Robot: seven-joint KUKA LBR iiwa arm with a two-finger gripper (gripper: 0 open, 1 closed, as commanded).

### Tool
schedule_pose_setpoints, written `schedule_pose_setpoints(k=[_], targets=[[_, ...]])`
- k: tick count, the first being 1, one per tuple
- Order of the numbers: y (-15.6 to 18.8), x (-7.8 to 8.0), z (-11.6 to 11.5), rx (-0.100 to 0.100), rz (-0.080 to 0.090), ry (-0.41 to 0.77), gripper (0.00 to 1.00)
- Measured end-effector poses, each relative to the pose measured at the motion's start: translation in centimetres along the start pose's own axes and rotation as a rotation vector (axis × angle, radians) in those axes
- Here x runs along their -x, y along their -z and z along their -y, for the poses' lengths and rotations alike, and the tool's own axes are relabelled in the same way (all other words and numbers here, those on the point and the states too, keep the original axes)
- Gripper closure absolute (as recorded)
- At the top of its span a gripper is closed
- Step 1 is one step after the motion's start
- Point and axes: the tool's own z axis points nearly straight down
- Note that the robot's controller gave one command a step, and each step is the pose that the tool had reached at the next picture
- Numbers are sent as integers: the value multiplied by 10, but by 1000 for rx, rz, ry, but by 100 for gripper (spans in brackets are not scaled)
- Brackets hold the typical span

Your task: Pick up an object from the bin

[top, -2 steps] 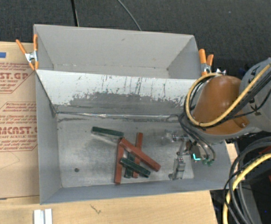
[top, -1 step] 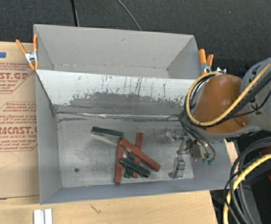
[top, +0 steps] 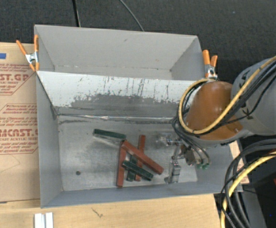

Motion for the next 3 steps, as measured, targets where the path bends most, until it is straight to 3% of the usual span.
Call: schedule_pose_setpoints(k=[1,2,3], targets=[[-12,-1,-21,4,-11,-3,0],[-15,-1,-36,3,-9,-184,0],[-51,2,-40,3,-5,-216,0]])
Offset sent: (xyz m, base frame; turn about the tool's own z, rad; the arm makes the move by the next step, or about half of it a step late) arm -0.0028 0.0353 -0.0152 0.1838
